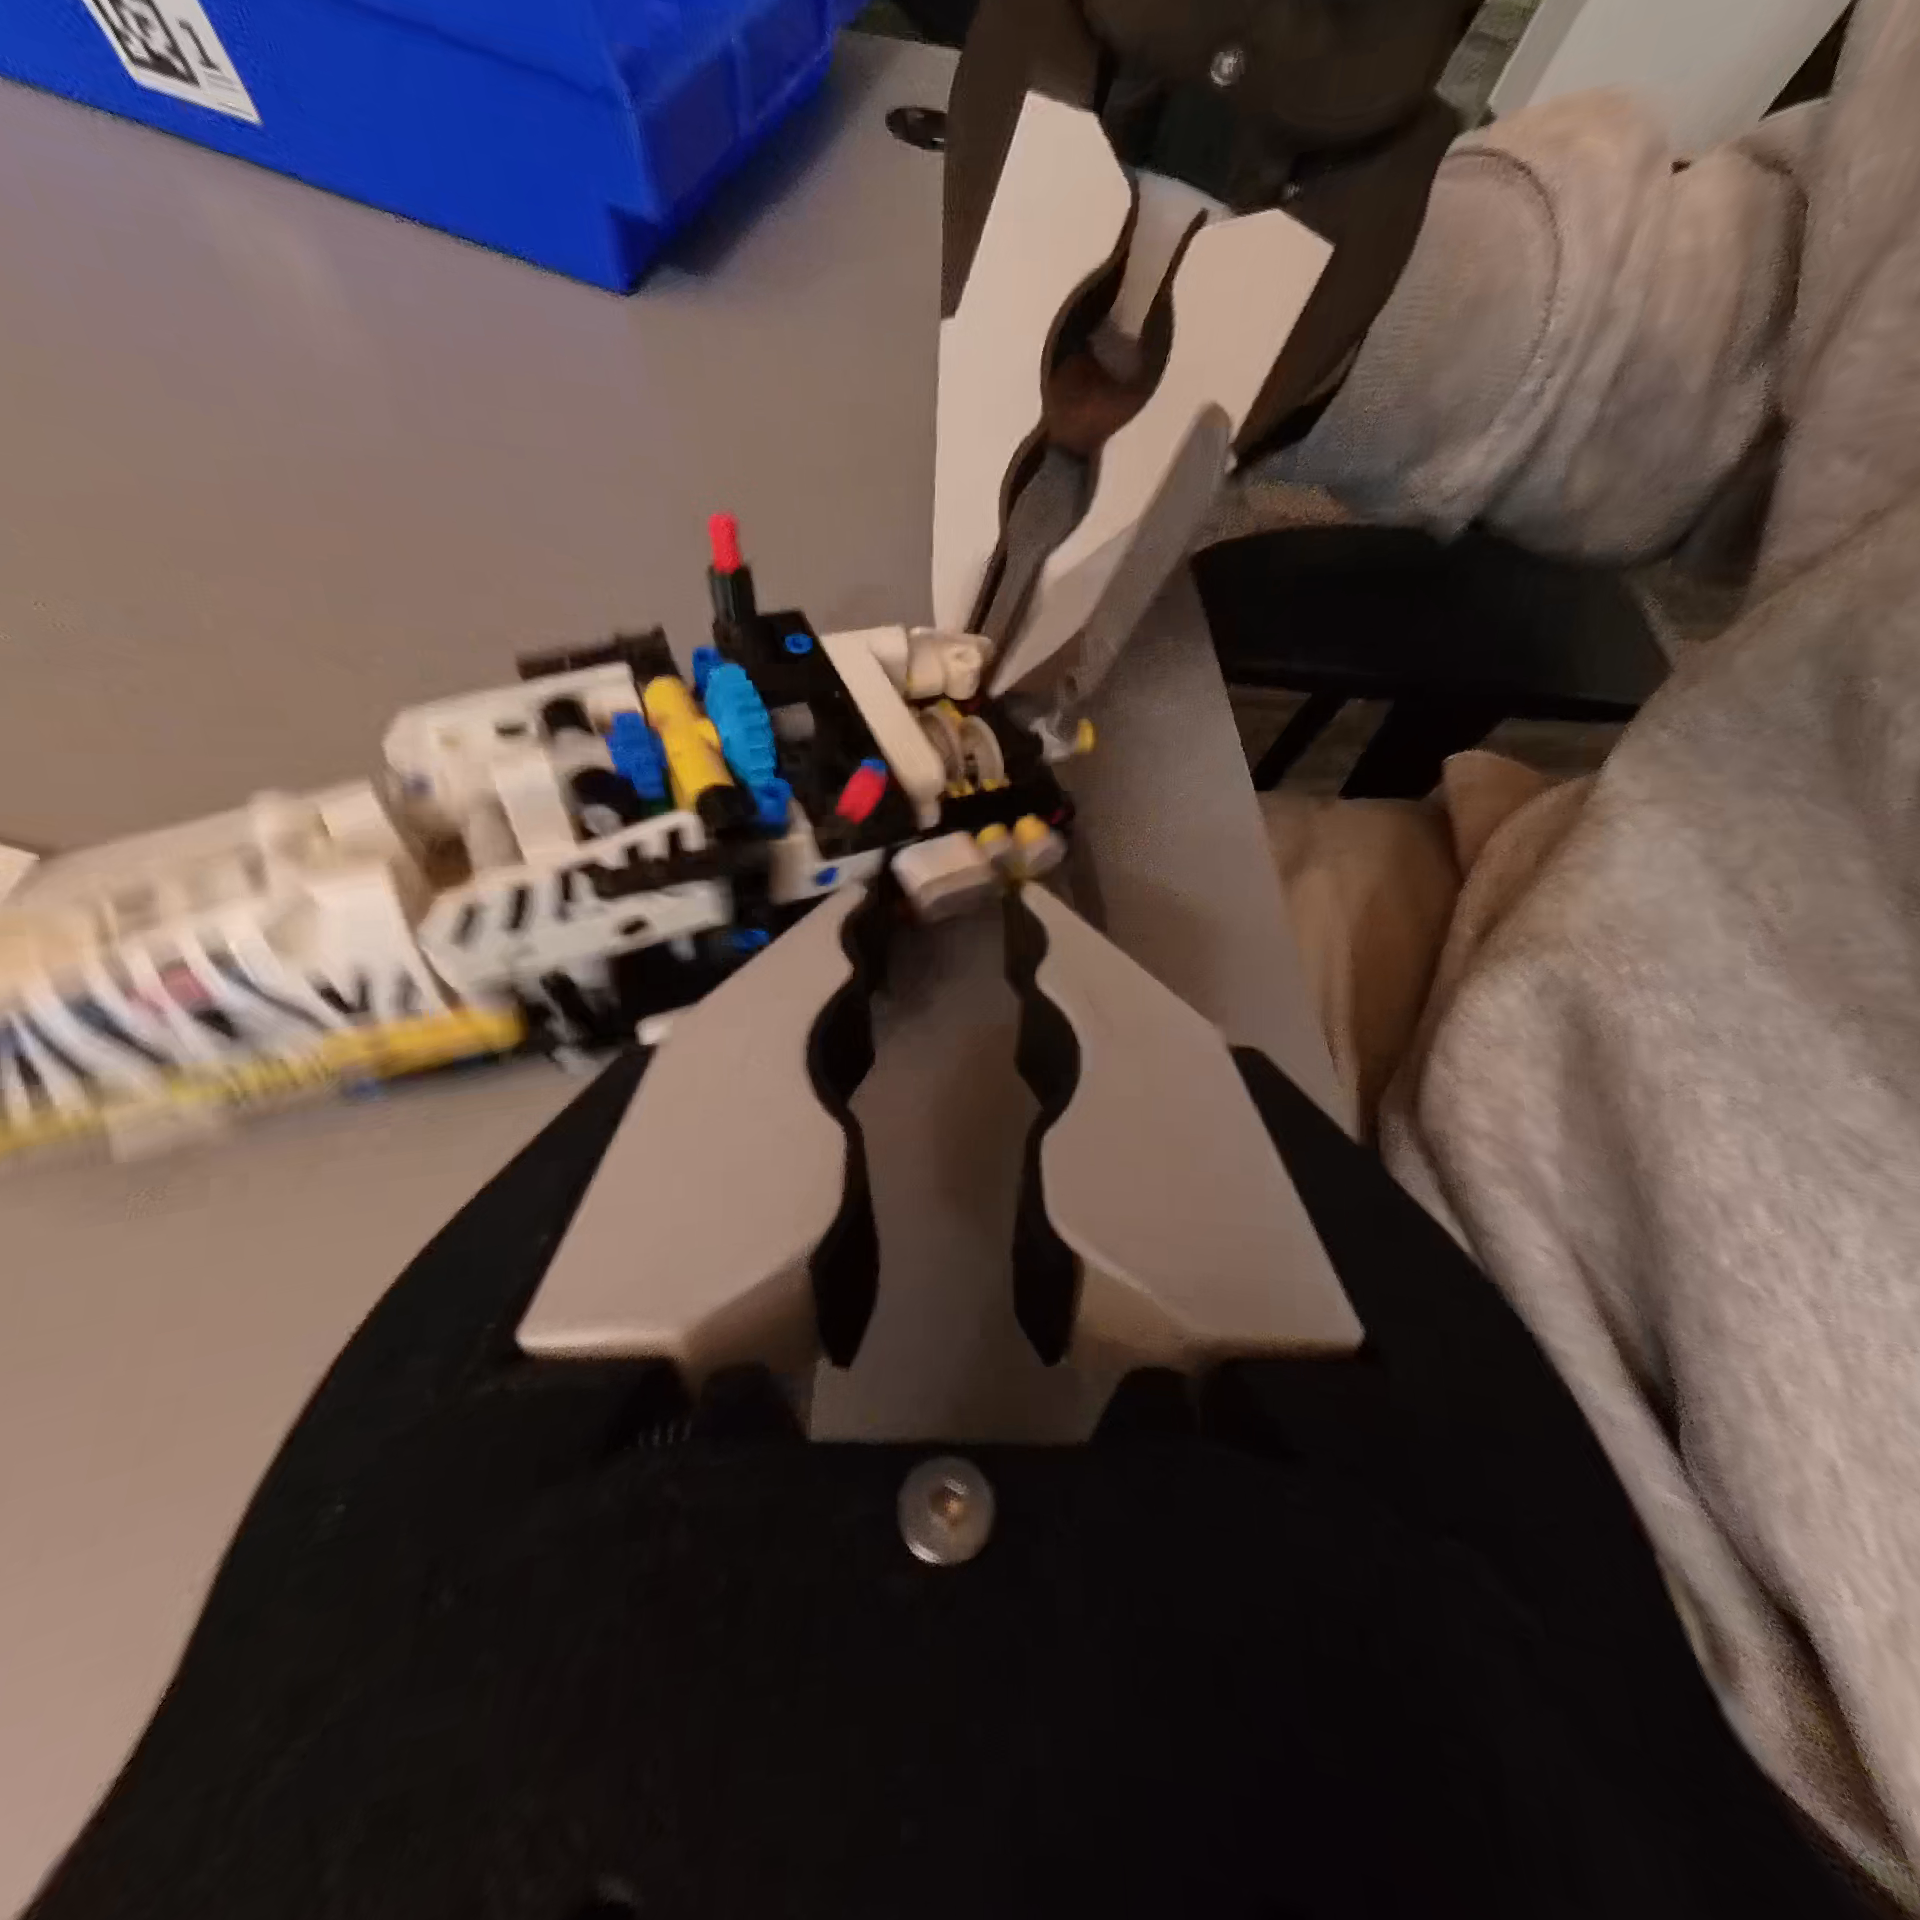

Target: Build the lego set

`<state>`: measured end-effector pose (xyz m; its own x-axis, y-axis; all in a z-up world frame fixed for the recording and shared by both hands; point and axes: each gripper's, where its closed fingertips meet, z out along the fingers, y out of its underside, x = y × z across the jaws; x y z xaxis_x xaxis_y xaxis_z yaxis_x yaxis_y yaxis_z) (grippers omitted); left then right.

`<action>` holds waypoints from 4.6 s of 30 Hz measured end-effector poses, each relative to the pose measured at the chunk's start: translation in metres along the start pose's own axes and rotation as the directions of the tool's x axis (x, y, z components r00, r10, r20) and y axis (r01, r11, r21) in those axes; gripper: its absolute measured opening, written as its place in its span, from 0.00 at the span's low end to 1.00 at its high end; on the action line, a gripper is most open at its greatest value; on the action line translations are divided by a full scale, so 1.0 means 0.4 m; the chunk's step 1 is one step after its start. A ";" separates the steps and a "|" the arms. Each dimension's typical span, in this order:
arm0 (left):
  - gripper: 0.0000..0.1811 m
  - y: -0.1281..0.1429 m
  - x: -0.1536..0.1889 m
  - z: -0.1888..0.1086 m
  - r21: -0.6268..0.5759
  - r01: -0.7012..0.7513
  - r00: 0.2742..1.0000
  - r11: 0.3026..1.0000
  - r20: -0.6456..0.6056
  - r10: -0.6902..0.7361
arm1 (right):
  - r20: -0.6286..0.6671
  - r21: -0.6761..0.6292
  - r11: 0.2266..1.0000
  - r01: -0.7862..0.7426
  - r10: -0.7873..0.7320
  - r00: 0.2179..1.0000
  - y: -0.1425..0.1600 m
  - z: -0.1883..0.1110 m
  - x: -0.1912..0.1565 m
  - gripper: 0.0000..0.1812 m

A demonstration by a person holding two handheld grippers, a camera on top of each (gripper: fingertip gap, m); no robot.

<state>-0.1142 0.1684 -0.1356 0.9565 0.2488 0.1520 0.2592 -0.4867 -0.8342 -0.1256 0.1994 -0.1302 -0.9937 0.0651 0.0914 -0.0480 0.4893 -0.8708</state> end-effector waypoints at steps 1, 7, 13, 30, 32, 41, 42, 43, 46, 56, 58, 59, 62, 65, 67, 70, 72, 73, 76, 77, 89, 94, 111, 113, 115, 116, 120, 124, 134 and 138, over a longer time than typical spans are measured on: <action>0.09 -0.005 0.007 -0.003 0.013 -0.015 1.000 1.000 -0.016 0.015 | -0.002 -0.009 1.000 0.002 -0.002 1.000 0.006 -0.002 0.003 0.01; 0.12 0.001 0.005 0.001 -0.013 -0.004 1.000 1.000 -0.011 0.004 | 0.002 -0.033 0.999 0.013 -0.013 1.000 0.004 -0.006 0.008 0.01; 0.13 0.006 0.007 -0.001 -0.004 0.026 0.999 1.000 -0.031 -0.026 | 0.017 -0.007 1.000 -0.029 0.029 0.999 0.002 -0.005 0.005 0.02; 0.22 0.068 -0.014 -0.089 0.005 0.136 0.990 0.991 0.046 -0.136 | 0.046 0.036 0.999 -0.025 0.024 0.999 -0.056 0.065 -0.071 0.04; 0.23 0.074 -0.025 -0.109 0.027 0.150 0.985 0.988 0.082 -0.152 | 0.049 0.046 0.999 -0.020 0.018 0.999 -0.070 0.078 -0.079 0.06; 0.26 0.075 -0.105 -0.244 0.255 0.233 0.929 0.939 0.226 -0.292 | 0.086 0.031 0.999 0.026 -0.029 0.996 -0.114 0.165 -0.141 0.19; 0.26 0.066 -0.112 -0.265 0.315 0.246 0.923 0.917 0.214 -0.321 | 0.081 0.022 0.999 0.043 -0.045 0.996 -0.113 0.170 -0.143 0.21; 0.27 0.059 -0.121 -0.285 0.365 0.256 0.915 0.895 0.207 -0.346 | 0.073 0.026 0.998 0.054 -0.056 0.996 -0.115 0.173 -0.142 0.21; 0.27 0.050 -0.145 -0.334 0.458 0.253 0.894 0.853 0.227 -0.387 | 0.046 0.071 0.997 0.028 -0.031 0.998 -0.129 0.161 -0.126 0.20; 0.29 0.005 -0.126 -0.392 0.591 0.100 0.846 0.801 0.373 -0.381 | 0.017 0.396 0.912 -0.109 0.112 0.994 -0.201 0.046 -0.069 0.12; 0.27 -0.022 -0.088 -0.409 0.610 0.012 0.825 0.792 0.442 -0.353 | 0.000 0.445 0.889 -0.108 0.120 0.993 -0.210 0.025 -0.062 0.11; 0.26 -0.039 -0.059 -0.413 0.619 -0.026 0.815 0.785 0.468 -0.342 | 0.000 0.461 0.881 -0.104 0.117 0.993 -0.213 0.019 -0.062 0.12; 0.22 -0.072 0.031 -0.372 0.612 -0.071 0.794 0.787 0.513 -0.327 | -0.022 0.449 0.891 -0.068 0.087 0.996 -0.207 0.015 -0.057 0.18; 0.18 -0.055 0.084 -0.249 0.575 0.079 0.809 0.815 0.441 -0.389 | -0.119 0.324 0.945 0.045 -0.006 0.993 -0.169 0.030 -0.017 0.28; 0.18 -0.031 0.097 -0.174 0.541 0.191 0.818 0.819 0.374 -0.438 | -0.125 0.235 0.964 0.122 -0.095 0.988 -0.152 0.041 0.006 0.35; 0.17 -0.015 0.072 -0.136 0.516 0.257 0.788 0.817 0.377 -0.486 | -0.027 0.189 0.963 0.193 -0.191 0.981 -0.166 0.053 0.026 0.40; 0.12 -0.015 0.050 -0.131 0.483 0.244 0.769 0.841 0.432 -0.471 | 0.068 0.178 0.958 0.223 -0.238 0.969 -0.189 0.063 0.038 0.43; 0.11 -0.004 0.034 -0.130 0.444 0.235 0.747 0.865 0.487 -0.453 | 0.105 0.170 0.952 0.255 -0.275 0.956 -0.202 0.071 0.047 0.43; 0.10 0.037 -0.009 -0.142 0.358 0.251 0.662 0.899 0.615 -0.429 | 0.244 0.079 0.919 0.386 -0.394 0.886 -0.223 0.114 0.057 0.42; 0.09 0.040 -0.016 -0.154 0.377 0.260 0.649 0.889 0.613 -0.450 | 0.289 0.033 0.900 0.434 -0.425 0.858 -0.224 0.135 0.058 0.42; 0.13 0.071 -0.064 -0.267 0.449 0.273 0.691 0.851 0.523 -0.498 | 0.514 -0.241 0.816 0.526 -0.352 0.782 -0.134 0.294 0.067 0.39; 0.12 0.082 -0.066 -0.240 0.376 0.288 0.709 0.881 0.534 -0.460 | 0.505 -0.241 0.833 0.498 -0.331 0.797 -0.132 0.286 0.076 0.35; 0.03 0.094 0.000 -0.213 0.299 0.304 0.825 0.904 0.393 -0.407 | 0.587 -0.174 0.880 0.441 -0.267 0.764 -0.121 0.238 0.003 0.35; 0.02 0.095 0.005 -0.205 0.291 0.324 0.832 0.900 0.365 -0.418 | 0.584 -0.170 0.879 0.444 -0.273 0.764 -0.121 0.237 -0.003 0.34; 0.01 0.097 0.004 -0.203 0.286 0.327 0.830 0.900 0.367 -0.419 | 0.581 -0.168 0.880 0.445 -0.276 0.766 -0.121 0.236 -0.006 0.34; 0.00 0.097 0.003 -0.204 0.287 0.328 0.829 0.900 0.370 -0.420 | 0.580 -0.168 0.880 0.444 -0.276 0.766 -0.121 0.235 -0.006 0.34; 0.00 0.096 0.004 -0.203 0.300 0.349 0.826 0.888 0.350 -0.442 | 0.577 -0.166 0.887 0.430 -0.266 0.772 -0.120 0.234 -0.008 0.34; 0.00 0.096 0.004 -0.203 0.313 0.378 0.828 0.871 0.306 -0.470 | 0.576 -0.164 0.885 0.435 -0.273 0.771 -0.120 0.235 -0.012 0.34; 0.00 0.090 0.004 -0.201 0.323 0.393 0.837 0.861 0.263 -0.480 | 0.591 -0.184 0.891 0.415 -0.237 0.771 -0.119 0.238 -0.012 0.34; 0.00 0.087 0.003 -0.203 0.328 0.384 0.840 0.863 0.263 -0.474 | 0.582 -0.188 0.887 0.423 -0.246 0.775 -0.119 0.237 -0.007 0.35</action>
<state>-0.0931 0.0840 -0.1214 0.6454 0.6605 0.3837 0.5475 -0.0497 -0.8353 -0.1302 0.0937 -0.1348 -0.8172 -0.5764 0.0037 -0.4435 0.6246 -0.6428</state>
